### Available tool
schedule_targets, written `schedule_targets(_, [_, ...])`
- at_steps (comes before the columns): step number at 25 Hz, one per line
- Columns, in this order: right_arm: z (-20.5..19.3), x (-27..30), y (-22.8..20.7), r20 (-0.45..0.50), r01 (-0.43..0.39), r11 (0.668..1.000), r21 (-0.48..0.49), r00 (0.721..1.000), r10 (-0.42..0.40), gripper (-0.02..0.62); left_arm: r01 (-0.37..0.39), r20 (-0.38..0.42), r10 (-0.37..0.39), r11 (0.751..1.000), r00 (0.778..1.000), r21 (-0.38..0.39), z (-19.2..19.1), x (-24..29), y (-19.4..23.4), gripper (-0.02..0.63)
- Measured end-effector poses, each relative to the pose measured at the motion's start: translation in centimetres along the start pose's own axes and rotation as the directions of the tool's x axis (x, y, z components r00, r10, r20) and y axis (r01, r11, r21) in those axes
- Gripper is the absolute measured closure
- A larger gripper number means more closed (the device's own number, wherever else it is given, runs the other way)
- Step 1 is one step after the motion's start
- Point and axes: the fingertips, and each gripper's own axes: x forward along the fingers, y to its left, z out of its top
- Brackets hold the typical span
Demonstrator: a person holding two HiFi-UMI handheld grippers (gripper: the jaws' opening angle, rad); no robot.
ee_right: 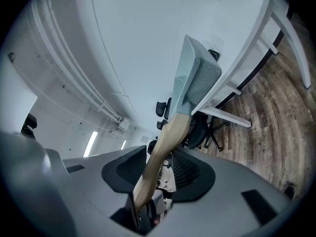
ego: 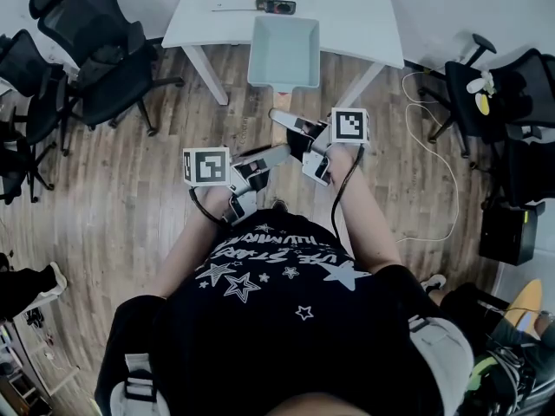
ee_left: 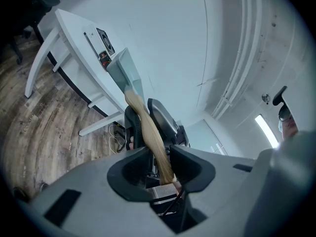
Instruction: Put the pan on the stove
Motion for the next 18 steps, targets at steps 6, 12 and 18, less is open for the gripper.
schedule_targets(6, [-0.3, -0.2, -0.1, -0.02, -0.022, 1.0, 0.002, 1.0, 0.022, 0.439, -0.016, 0.013, 0.015, 1.0, 1.0, 0.005, -0.3, 0.3, 0.3, 0.479])
schedule_targets(12, [-0.6, -0.4, -1.0, -0.027, -0.014, 1.0, 0.004, 1.0, 0.014, 0.439, -0.02, 0.015, 0.02, 1.0, 1.0, 0.002, -0.6, 0.4, 0.9, 0.477])
schedule_targets(18, [-0.3, 0.2, -1.6, -0.015, -0.012, 1.0, 0.0, 1.0, 0.012, 0.437, -0.001, 0.003, 0.001, 1.0, 1.0, 0.01, -0.3, 0.4, 1.7, 0.477])
